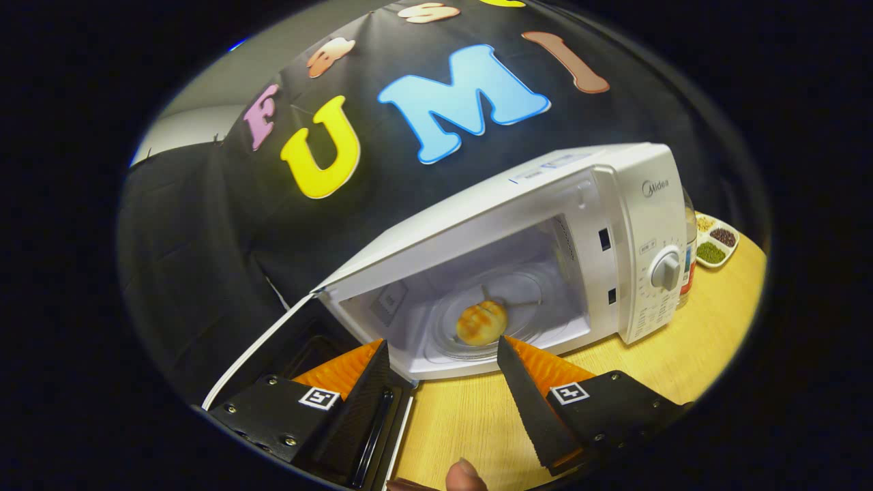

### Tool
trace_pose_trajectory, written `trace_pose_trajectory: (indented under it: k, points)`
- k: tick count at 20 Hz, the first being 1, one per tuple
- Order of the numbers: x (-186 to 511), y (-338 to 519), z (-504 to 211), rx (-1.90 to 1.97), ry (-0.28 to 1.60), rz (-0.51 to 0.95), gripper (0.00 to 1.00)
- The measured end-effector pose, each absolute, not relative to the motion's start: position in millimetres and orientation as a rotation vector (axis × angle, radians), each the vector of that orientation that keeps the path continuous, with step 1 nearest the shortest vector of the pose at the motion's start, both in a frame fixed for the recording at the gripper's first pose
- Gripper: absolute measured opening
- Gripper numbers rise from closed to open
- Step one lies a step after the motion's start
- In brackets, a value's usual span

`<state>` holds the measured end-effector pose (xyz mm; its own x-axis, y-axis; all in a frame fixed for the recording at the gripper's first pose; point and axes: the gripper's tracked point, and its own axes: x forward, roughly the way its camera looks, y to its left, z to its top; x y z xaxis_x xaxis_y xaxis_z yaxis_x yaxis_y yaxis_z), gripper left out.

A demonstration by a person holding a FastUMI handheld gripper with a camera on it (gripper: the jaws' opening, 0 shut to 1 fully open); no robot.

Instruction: Open the microwave, put the food inside, and close the microwave door.

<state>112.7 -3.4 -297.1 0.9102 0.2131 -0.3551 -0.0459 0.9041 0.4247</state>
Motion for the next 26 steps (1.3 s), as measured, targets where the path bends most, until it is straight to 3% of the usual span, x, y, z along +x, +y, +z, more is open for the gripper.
trace_pose_trajectory:
  k: [6, 10, 16, 21, 24, 26]
  points:
    - [42, 9, -209, 0.237, 0.238, 0.208, 0.96]
    - [-18, 55, -176, 0.074, 0.144, 0.379, 0.96]
    - [-114, 145, -174, 0.023, 0.091, 0.672, 0.96]
    - [-150, 204, -194, -0.018, 0.075, 0.815, 0.94]
    - [-157, 234, -221, 0.010, 0.152, 0.881, 0.78]
    - [-148, 242, -245, 0.007, 0.202, 0.850, 0.43]
